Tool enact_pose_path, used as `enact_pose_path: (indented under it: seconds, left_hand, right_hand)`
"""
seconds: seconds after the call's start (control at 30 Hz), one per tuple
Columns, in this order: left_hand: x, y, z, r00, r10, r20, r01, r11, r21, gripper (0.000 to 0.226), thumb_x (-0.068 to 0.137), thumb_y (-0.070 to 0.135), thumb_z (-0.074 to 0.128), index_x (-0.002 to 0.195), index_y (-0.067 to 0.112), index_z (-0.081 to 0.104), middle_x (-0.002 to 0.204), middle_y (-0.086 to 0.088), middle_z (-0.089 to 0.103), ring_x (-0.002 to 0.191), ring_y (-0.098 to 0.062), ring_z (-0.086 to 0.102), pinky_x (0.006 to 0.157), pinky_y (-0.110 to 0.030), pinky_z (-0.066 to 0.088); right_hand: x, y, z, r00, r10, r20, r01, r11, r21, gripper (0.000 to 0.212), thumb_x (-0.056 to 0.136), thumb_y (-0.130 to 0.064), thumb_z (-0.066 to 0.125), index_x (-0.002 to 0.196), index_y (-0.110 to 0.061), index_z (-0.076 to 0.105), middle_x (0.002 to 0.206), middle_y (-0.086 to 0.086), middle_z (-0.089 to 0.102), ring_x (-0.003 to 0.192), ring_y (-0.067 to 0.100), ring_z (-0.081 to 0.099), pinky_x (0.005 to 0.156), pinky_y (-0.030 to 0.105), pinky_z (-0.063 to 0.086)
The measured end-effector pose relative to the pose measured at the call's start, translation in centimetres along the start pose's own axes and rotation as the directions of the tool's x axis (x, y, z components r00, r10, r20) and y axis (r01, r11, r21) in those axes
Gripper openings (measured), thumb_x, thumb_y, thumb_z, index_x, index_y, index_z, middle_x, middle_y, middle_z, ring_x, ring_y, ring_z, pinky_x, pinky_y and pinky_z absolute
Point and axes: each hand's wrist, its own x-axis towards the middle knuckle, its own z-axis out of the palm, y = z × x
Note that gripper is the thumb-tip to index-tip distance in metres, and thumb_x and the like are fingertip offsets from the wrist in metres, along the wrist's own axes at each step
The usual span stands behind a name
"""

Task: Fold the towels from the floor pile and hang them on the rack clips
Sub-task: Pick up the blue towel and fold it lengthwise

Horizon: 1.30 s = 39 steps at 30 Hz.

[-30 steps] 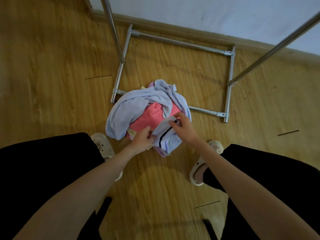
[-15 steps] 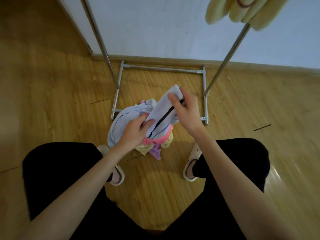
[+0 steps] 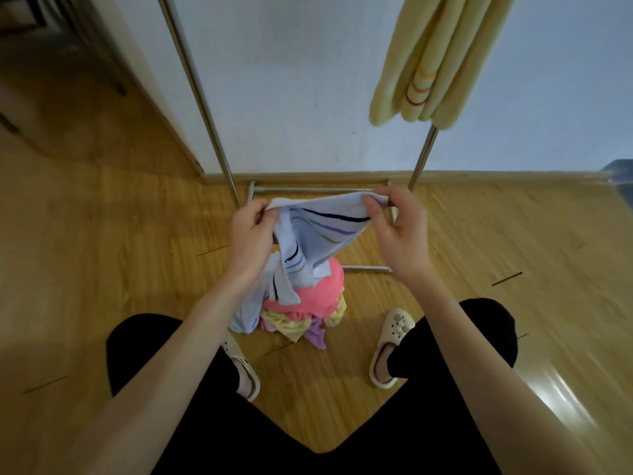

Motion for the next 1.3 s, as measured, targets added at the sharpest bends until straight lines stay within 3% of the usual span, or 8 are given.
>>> enact_pose_path:
  seconds: [0.13, 0.3, 0.4, 0.53, 0.77, 0.97, 1.1, 1.3]
  left_hand:
    - [-0.2, 3.7, -0.8, 0.997, -0.068, -0.042, 0.062, 0.988, -0.139, 0.016, 0.094, 0.007, 0.052, 0.085, 0.008, 0.065, 0.085, -0.014, 0.065, 0.082, -0.022, 0.063, 0.076, -0.040, 0.052]
    - [-1.2, 7.8, -1.1, 0.991, -0.132, -0.006, 0.124, 0.945, -0.304, 0.023, 0.093, -0.002, 0.047, 0.082, 0.008, 0.064, 0.081, -0.009, 0.065, 0.075, -0.015, 0.066, 0.066, -0.026, 0.055]
    - [-1.7, 9.3, -1.2, 0.991, -0.135, -0.009, 0.125, 0.939, -0.320, 0.025, 0.092, -0.004, 0.046, 0.079, 0.007, 0.063, 0.079, -0.008, 0.064, 0.075, -0.016, 0.065, 0.067, -0.027, 0.056]
    - [-2.3, 10.3, -1.0, 0.991, -0.134, 0.000, 0.127, 0.939, -0.320, 0.025, 0.092, -0.004, 0.046, 0.079, 0.009, 0.063, 0.079, -0.007, 0.063, 0.075, -0.016, 0.064, 0.070, -0.028, 0.056]
    - [-3.3, 10.2, -0.3, 0.990, -0.143, 0.006, 0.139, 0.951, -0.278, 0.024, 0.090, -0.003, 0.048, 0.077, 0.009, 0.064, 0.076, -0.005, 0.064, 0.076, -0.017, 0.064, 0.080, -0.038, 0.056]
    - [-3.8, 9.7, -0.1, 0.989, -0.147, 0.002, 0.142, 0.953, -0.268, 0.024, 0.090, -0.001, 0.050, 0.075, 0.011, 0.065, 0.077, -0.006, 0.066, 0.080, -0.019, 0.066, 0.088, -0.047, 0.055]
    - [-4.0, 9.5, -0.2, 0.991, -0.137, -0.004, 0.132, 0.958, -0.256, 0.022, 0.092, 0.001, 0.050, 0.079, 0.011, 0.065, 0.083, -0.008, 0.067, 0.085, -0.021, 0.067, 0.087, -0.045, 0.055]
    - [-4.3, 9.9, -0.6, 0.991, -0.131, 0.004, 0.127, 0.954, -0.270, 0.024, 0.093, 0.000, 0.050, 0.077, 0.009, 0.064, 0.080, -0.007, 0.065, 0.079, -0.017, 0.067, 0.083, -0.039, 0.057]
  right_hand:
    - [-0.7, -0.4, -1.2, 0.984, -0.176, -0.006, 0.171, 0.965, -0.198, 0.008, 0.088, -0.012, 0.064, 0.088, -0.005, 0.069, 0.090, 0.006, 0.056, 0.085, 0.016, 0.054, 0.075, 0.021, 0.042]
    - [-2.0, -0.6, -1.6, 0.949, -0.313, 0.050, 0.313, 0.901, -0.301, 0.010, 0.088, -0.006, 0.063, 0.096, -0.002, 0.069, 0.087, 0.009, 0.059, 0.079, 0.021, 0.055, 0.068, 0.025, 0.043]
    - [-3.4, -1.6, -1.5, 0.938, -0.336, 0.084, 0.345, 0.888, -0.302, 0.014, 0.091, -0.005, 0.058, 0.105, -0.008, 0.056, 0.087, 0.007, 0.059, 0.075, 0.009, 0.047, 0.064, 0.020, 0.039]
    - [-5.0, -2.2, -1.3, 0.884, -0.400, 0.241, 0.458, 0.846, -0.273, 0.008, 0.094, -0.004, 0.050, 0.095, -0.008, 0.057, 0.087, 0.007, 0.057, 0.074, 0.019, 0.052, 0.054, 0.035, 0.045]
    - [-6.4, -1.9, -0.4, 0.886, -0.194, 0.421, 0.277, 0.950, -0.144, 0.025, 0.083, -0.004, 0.056, 0.105, -0.008, 0.068, 0.095, 0.001, 0.059, 0.077, 0.015, 0.057, 0.059, 0.038, 0.051]
    - [-7.1, -2.5, 0.1, 0.889, -0.100, 0.446, 0.145, 0.987, -0.068, 0.030, 0.075, -0.031, 0.070, 0.098, -0.011, 0.069, 0.094, -0.004, 0.061, 0.076, 0.015, 0.060, 0.062, 0.038, 0.051]
    - [-7.3, -2.8, 0.6, 0.899, -0.079, 0.430, 0.127, 0.988, -0.083, 0.033, 0.071, -0.038, 0.078, 0.090, -0.012, 0.071, 0.087, -0.010, 0.060, 0.072, 0.011, 0.058, 0.061, 0.037, 0.051]
    - [-7.5, -3.5, 0.9, 0.923, -0.056, 0.381, 0.085, 0.995, -0.060, 0.008, 0.079, -0.017, 0.074, 0.080, -0.012, 0.068, 0.080, -0.007, 0.062, 0.068, 0.011, 0.060, 0.061, 0.035, 0.052]
